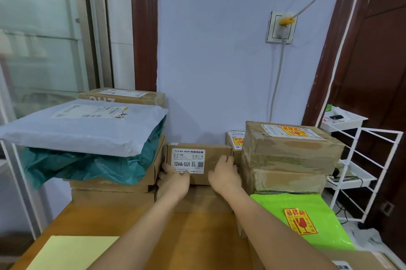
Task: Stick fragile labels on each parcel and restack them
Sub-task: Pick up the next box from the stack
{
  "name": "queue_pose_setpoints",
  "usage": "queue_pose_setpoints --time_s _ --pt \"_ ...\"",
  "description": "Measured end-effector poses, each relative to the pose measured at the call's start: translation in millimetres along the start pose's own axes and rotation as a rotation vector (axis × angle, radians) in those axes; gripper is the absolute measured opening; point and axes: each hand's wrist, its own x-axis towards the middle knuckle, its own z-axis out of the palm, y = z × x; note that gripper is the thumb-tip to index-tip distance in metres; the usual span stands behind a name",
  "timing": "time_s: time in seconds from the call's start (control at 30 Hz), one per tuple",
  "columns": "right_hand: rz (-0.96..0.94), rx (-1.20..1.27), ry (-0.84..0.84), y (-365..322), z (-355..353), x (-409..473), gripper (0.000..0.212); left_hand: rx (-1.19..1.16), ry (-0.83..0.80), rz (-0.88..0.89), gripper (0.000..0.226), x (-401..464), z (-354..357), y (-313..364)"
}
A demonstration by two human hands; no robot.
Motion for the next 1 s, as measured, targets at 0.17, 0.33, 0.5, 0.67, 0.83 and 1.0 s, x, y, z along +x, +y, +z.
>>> queue_pose_setpoints --time_s 0.17,0.33,0.5,0.67,0.83,1.0 --pt "0.036 0.079 0.097 0.6 -2.1 0.3 0.072 -0.112 0.001 0.028 0.083 0.7 0.7 -2.4" --pt "0.129 0.255 0.014 -0.3 -2.2 1.7 0.082 -0.156 0.010 0.019 0.081 0.3 0.4 -3.5" --pt "0.183 0.415 -0.003 -4.3 -6.5 3.3 0.081 -0.200 0.003 -0.002 0.071 -2.7 -1.5 -2.3" --pt "0.188 0.423 -0.020 -8.2 -16.1 -1.0 0.069 -0.238 0.006 -0.001 0.067 -9.8 -5.0 -3.6" --pt "0.170 0.389 -0.011 -6.3 -18.8 -12.5 0.063 -0.232 0.011 0.012 0.067 -24.3 -8.5 -8.1" --pt "0.167 0.424 0.014 -7.2 -22.4 -22.8 0.062 -0.207 0.043 0.007 0.067 -41.0 -12.4 -11.1"
